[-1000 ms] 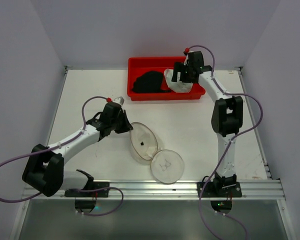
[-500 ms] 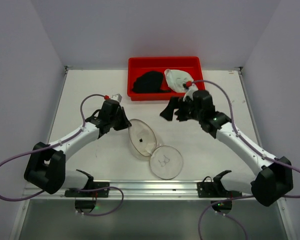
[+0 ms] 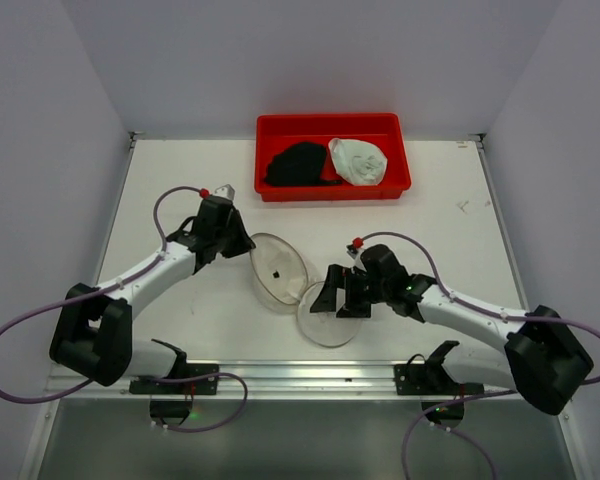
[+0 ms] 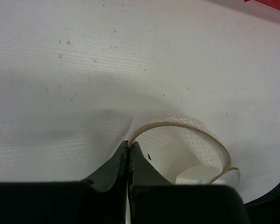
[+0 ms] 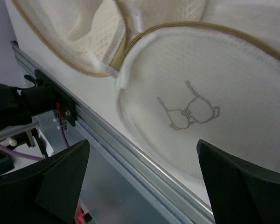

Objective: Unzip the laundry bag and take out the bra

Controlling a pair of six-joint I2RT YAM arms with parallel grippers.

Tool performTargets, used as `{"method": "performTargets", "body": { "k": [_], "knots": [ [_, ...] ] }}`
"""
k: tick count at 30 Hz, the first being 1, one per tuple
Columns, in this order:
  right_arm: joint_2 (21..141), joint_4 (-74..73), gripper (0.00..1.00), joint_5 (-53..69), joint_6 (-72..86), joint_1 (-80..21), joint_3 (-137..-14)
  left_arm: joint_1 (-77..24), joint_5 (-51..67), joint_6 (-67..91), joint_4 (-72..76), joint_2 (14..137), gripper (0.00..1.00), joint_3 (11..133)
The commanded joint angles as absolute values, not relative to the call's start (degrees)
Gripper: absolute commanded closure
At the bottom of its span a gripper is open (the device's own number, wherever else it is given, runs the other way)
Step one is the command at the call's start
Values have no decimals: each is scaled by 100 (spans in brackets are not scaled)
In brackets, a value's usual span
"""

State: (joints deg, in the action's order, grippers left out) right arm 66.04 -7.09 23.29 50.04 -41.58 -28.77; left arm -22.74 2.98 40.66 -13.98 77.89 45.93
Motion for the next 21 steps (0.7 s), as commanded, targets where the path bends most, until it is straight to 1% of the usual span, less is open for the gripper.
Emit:
{"method": "performTargets", "body": {
  "k": [1, 4, 8, 12, 15, 18, 21],
  "knots": [
    [7239, -36, 2, 2408, 5396, -3956, -3005, -2162, 202, 3920, -1380, 7761, 100, 4606],
    [7680, 263, 1, 2373, 5370, -3579, -3190, -2153, 220, 3946, -1397, 7594, 100, 4361],
    [8146, 150, 1, 1891, 5090, -3208, -3558, -2145, 325, 3938, -1459, 7296, 100, 4070],
    [8620, -139, 1, 1478, 4615, -3015, -4191, -2145, 737, 3964, -1442, 6988, 100, 3815],
    [8981, -246, 1, 1275, 4281, -2988, -4727, -2145, 1201, 4016, -1266, 6943, 97, 3630],
    [9114, -333, 1, 1073, 3965, -2979, -5071, -2162, 1599, 4139, -1047, 7084, 97, 3490],
    [8878, -789, 1, 617, 3814, -2988, -5151, -2171, 1705, 4341, -712, 7119, 97, 3288]
  ]
}}
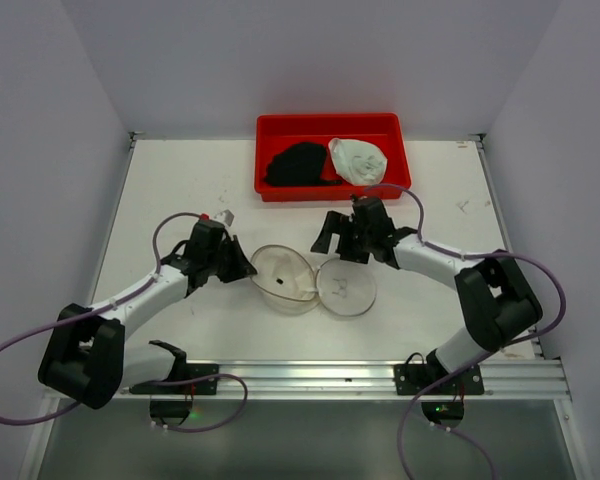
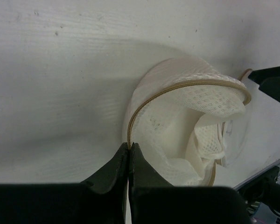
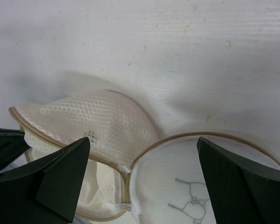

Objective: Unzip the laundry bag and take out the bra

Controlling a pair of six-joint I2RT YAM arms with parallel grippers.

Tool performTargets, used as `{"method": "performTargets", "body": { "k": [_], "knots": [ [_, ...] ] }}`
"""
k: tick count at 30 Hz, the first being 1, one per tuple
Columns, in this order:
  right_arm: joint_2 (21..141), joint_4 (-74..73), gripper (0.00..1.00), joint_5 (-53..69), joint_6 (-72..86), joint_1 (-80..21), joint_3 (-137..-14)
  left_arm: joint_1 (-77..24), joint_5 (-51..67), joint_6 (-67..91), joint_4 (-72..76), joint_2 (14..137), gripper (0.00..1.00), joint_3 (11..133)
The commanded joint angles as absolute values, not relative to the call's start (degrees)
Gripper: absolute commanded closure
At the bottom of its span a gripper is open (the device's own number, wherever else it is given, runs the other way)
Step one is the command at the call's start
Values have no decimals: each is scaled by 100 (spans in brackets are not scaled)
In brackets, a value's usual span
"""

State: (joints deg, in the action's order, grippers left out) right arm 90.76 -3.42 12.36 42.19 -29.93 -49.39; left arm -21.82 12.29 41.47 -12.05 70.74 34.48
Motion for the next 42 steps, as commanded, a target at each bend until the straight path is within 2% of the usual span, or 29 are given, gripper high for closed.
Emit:
{"method": "performTargets", "body": {
  "k": [1, 5, 8, 19, 26, 29, 30, 32, 33, 34, 37, 42],
  "knots": [
    [8564, -939, 1, 424, 3841, -2988, -5011, -2162, 1688, 4377, -660, 7128, 97, 3226],
    [7736, -1616, 4, -674, 4007, -2971, -4449, -2162, 1600, 4517, -519, 7110, 98, 3190],
    [7349, -2003, 6, -887, 4104, -2927, -4079, -2171, 1477, 4561, -501, 7093, 99, 3199],
    [7523, -2224, 21, -388, 4272, -2812, -3770, -2171, 1090, 4579, -756, 6812, 100, 3252],
    [7910, -2075, 39, -27, 4184, -2813, -3771, -2153, 949, 4535, -949, 6645, 100, 3261],
    [7840, -2074, 58, -52, 4157, -2804, -3771, -2162, 914, 4500, -984, 6627, 100, 3278],
    [7796, -2109, 72, -96, 4166, -2812, -3771, -2153, 905, 4500, -984, 6636, 100, 3296],
    [7569, -2214, 83, -237, 4122, -2812, -3840, -2162, 949, 4439, -993, 6671, 100, 3305],
    [7454, -2389, 93, -481, 4096, -2804, -3876, -2153, 975, 4421, -993, 6697, 100, 3322],
    [7340, -2504, 97, -614, 4009, -2804, -4006, -2171, 993, 4403, -967, 6723, 100, 3331],
    [6857, -2961, 100, -1115, 3701, -2804, -4394, -2197, 1212, 4298, -695, 6855, 100, 3322],
    [6277, -3462, 100, -1117, 3218, -2848, -5061, -2696, 1266, 4368, -282, 7347, 100, 3392]
  ]
}}
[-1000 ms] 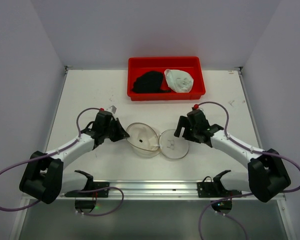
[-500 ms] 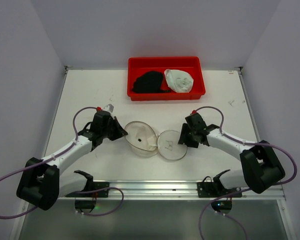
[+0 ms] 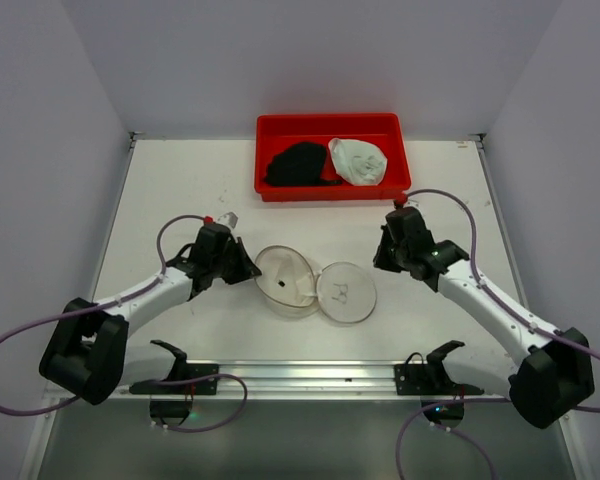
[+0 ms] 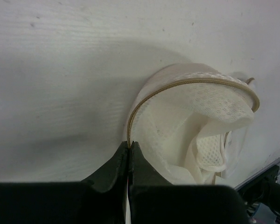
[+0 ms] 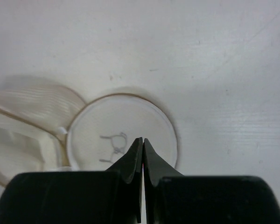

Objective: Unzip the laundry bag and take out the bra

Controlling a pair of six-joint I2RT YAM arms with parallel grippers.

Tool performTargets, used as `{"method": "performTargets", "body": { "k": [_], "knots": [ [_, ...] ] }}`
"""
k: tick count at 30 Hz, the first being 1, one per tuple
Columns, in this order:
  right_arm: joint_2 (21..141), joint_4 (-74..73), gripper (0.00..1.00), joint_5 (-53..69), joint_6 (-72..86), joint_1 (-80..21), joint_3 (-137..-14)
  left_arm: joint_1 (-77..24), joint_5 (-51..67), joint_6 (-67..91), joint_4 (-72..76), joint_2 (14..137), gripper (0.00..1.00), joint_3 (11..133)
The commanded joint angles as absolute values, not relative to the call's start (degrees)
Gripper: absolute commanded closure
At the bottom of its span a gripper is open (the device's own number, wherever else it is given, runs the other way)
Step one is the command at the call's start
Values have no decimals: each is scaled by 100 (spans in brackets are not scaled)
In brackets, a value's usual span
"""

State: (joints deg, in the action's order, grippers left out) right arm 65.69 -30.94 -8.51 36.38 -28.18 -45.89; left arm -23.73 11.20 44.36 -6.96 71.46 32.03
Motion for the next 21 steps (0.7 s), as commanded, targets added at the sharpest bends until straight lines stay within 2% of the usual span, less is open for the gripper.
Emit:
{"method": "performTargets", "body": {
  "k": [1, 5, 7, 8, 10, 11, 15, 18, 21],
  "knots": [
    [6232, -3480, 100, -1081, 3156, -2865, -5123, -2803, 1257, 4438, -125, 7522, 100, 3401],
    [6266, -3682, 100, -985, 3120, -2865, -5256, -3006, 1257, 4535, -105, 7866, 100, 3472],
    [6372, -3648, 89, -809, 3295, -2856, -5011, -3015, 1213, 4570, -114, 7814, 100, 3454],
    [6416, -3621, 79, -809, 3392, -2839, -4905, -3006, 1065, 4579, -132, 7770, 100, 3437],
    [6564, -3551, 74, -809, 3647, -2821, -4571, -2997, 871, 4614, -351, 7604, 100, 3463],
    [6600, -3438, 67, -756, 3717, -2813, -4457, -2997, 696, 4623, -412, 7524, 100, 3463],
    [6732, -3147, 55, -405, 4025, -2804, -3939, -2840, 387, 4676, -807, 7260, 100, 3472],
    [6837, -2787, 50, -37, 4209, -2812, -3675, -2655, 141, 4650, -1045, 7041, 100, 3445],
    [7066, -2567, 52, -26, 4324, -2813, -3569, -2567, 35, 4606, -1247, 6856, 100, 3454]
  ]
}}
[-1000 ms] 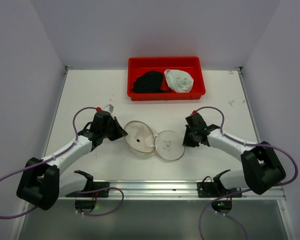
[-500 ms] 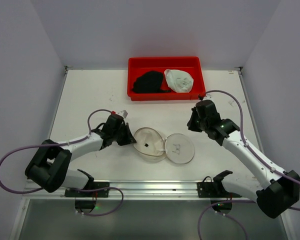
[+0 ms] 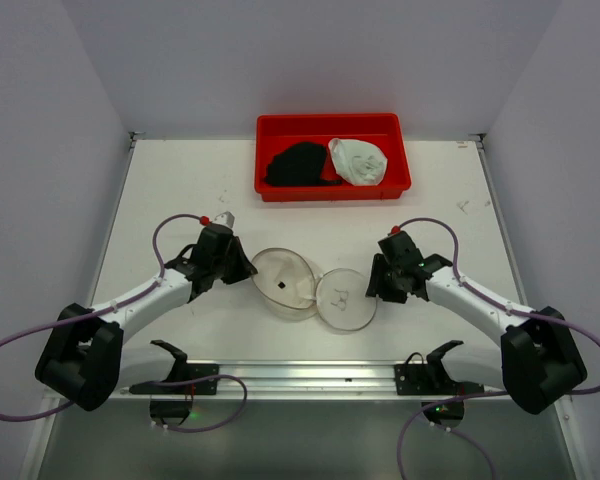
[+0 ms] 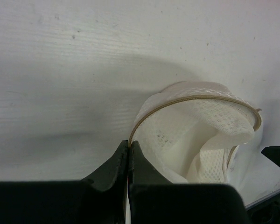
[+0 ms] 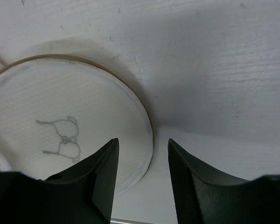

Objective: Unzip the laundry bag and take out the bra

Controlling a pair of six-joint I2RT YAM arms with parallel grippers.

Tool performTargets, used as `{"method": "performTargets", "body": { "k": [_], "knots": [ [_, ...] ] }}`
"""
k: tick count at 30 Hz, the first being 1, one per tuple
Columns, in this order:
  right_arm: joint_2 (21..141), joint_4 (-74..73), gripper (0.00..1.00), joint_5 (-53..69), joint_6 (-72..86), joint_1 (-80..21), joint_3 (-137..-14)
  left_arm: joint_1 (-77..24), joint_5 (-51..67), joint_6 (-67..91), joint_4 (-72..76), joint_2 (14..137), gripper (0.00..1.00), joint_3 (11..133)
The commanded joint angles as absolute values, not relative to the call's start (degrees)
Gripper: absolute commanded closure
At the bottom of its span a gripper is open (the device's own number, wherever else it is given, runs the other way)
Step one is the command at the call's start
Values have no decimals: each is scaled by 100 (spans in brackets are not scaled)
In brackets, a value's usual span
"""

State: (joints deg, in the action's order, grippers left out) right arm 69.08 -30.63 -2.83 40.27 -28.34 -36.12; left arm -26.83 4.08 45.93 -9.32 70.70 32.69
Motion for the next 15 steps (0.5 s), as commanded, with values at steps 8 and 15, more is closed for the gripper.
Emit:
{"method": "performTargets", "body": {
  "k": [8, 15],
  "knots": [
    [7883, -2610, 55, 158, 4289, -3031, -3797, -2566, 35, 4614, -1283, 6715, 100, 3445],
    [8481, -2883, 72, 9, 4464, -3252, -3920, -2558, 26, 4605, -1266, 6706, 100, 3437]
  ]
}}
